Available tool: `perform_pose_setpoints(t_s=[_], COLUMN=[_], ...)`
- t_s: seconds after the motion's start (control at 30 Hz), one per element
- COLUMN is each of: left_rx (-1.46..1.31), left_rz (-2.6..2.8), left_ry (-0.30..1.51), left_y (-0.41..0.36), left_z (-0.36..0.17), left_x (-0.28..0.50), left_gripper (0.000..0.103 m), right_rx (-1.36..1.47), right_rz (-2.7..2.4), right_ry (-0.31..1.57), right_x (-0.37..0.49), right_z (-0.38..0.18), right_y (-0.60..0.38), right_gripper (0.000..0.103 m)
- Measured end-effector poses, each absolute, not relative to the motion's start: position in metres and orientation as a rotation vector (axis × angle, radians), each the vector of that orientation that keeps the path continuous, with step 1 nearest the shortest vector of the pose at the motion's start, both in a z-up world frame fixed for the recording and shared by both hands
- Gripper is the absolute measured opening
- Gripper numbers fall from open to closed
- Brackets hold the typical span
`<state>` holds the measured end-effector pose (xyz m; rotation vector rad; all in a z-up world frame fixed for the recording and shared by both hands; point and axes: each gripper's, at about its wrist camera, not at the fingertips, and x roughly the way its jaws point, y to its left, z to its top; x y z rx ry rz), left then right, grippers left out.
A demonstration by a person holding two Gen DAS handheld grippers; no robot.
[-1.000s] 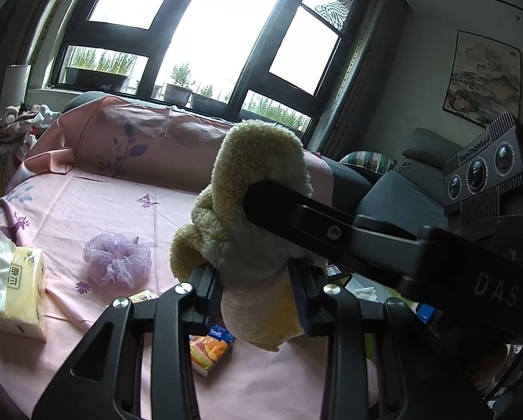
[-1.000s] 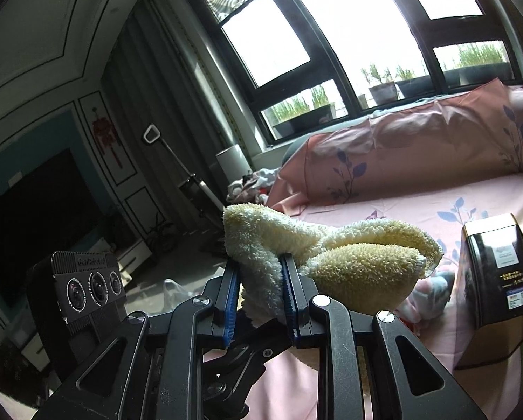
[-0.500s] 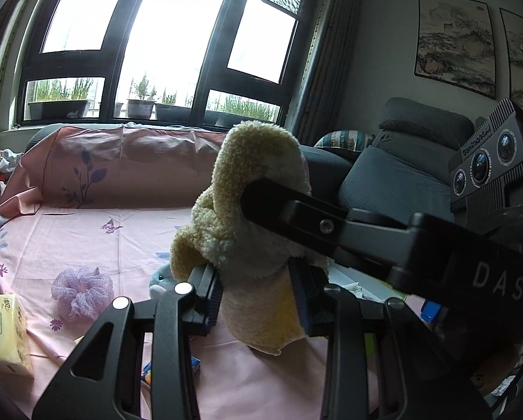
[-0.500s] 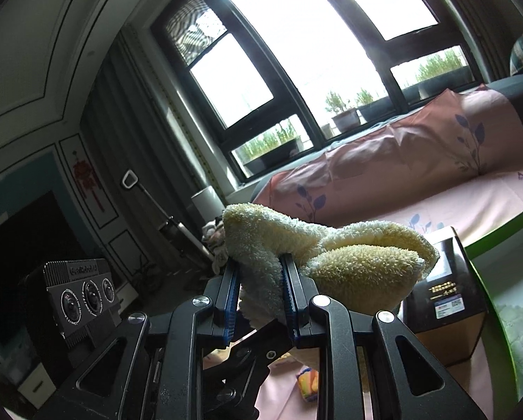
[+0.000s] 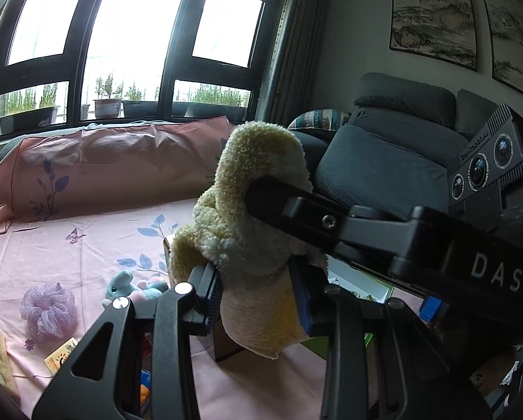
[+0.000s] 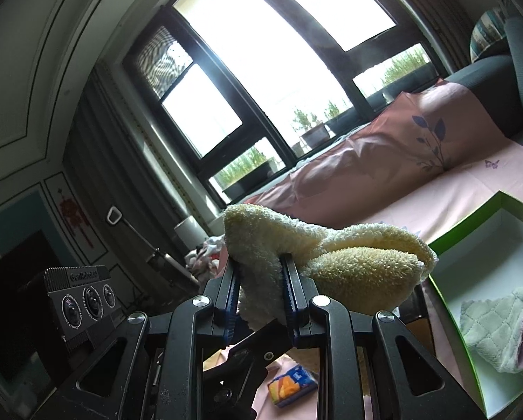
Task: Organize soft objects
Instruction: 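Carry the towel with the right gripper over the green-rimmed box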
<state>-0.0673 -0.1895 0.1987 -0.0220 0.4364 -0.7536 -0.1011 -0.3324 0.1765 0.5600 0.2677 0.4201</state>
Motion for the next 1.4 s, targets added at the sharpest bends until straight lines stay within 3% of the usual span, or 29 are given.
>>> perform_pose_setpoints(t_s=[0.83,1.4], left_rx=[0.171,0.237], left_rz=[-0.997,-0.964], left_ry=[0.524,0.589], left_y=[-0.336,-0.390], left_z=[0.170,0.141], left_x=[-0.063,-0.054], left_gripper=[0.032,0.036], right_rx=[0.806,0.943], right_rz=[0.046,-0.184], right_ry=[0.165,0.268], right_x=[-0.135,-0.141], right_z=[0.131,0.096], right_y=[-0.446,-0.491], right_gripper=[0.025,0.025])
